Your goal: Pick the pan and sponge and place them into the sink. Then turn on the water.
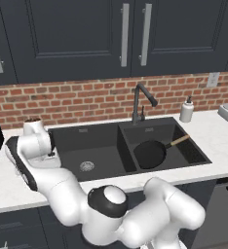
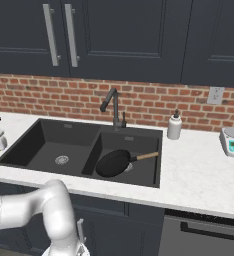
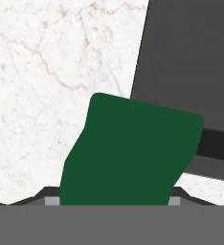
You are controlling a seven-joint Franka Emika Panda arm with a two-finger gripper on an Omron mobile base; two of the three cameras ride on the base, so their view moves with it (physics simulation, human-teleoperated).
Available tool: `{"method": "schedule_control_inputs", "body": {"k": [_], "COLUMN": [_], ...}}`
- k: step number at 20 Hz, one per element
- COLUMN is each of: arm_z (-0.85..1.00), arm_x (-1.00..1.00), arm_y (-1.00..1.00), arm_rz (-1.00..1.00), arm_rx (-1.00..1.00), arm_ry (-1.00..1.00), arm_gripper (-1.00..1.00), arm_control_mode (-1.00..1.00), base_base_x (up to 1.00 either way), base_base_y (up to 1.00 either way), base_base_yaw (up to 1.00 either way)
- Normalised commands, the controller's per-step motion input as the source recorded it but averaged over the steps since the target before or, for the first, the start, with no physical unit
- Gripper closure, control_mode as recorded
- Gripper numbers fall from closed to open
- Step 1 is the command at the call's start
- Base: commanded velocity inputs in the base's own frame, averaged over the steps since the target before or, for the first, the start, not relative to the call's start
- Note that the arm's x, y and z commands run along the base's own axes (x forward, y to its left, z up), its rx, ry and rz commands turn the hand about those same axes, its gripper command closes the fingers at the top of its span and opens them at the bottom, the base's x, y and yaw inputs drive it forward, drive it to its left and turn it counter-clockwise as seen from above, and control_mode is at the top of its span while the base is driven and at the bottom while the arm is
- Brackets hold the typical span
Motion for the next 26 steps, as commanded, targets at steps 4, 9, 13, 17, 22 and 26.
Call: {"method": "schedule_control_inputs", "body": {"k": [4,9,13,17,22,26], "arm_z": [0.54,0.52,0.71,0.79,0.71,0.54], "arm_x": [-0.13,-0.13,0.0,-0.06,-0.26,-0.31], "arm_y": [-1.0,-1.0,-1.0,-1.0,-1.0,-1.0], "arm_rz": [0.0,0.0,0.0,0.03,0.07,0.04], "arm_rx": [0.07,0.08,0.02,0.0,0.0,0.0], "arm_ry": [0.0,0.0,0.0,-0.06,-0.19,-0.23], "arm_gripper": [1.0,1.0,1.0,1.0,1.0,1.0], "arm_control_mode": [-1.0,-1.0,-1.0,-1.0,-1.0,-1.0], "base_base_x": [0.0,0.0,0.0,0.0,0.0,0.0], "base_base_y": [0.0,0.0,0.0,0.0,0.0,0.0], "base_base_yaw": [0.0,0.0,0.0,0.0,0.0,0.0]}}
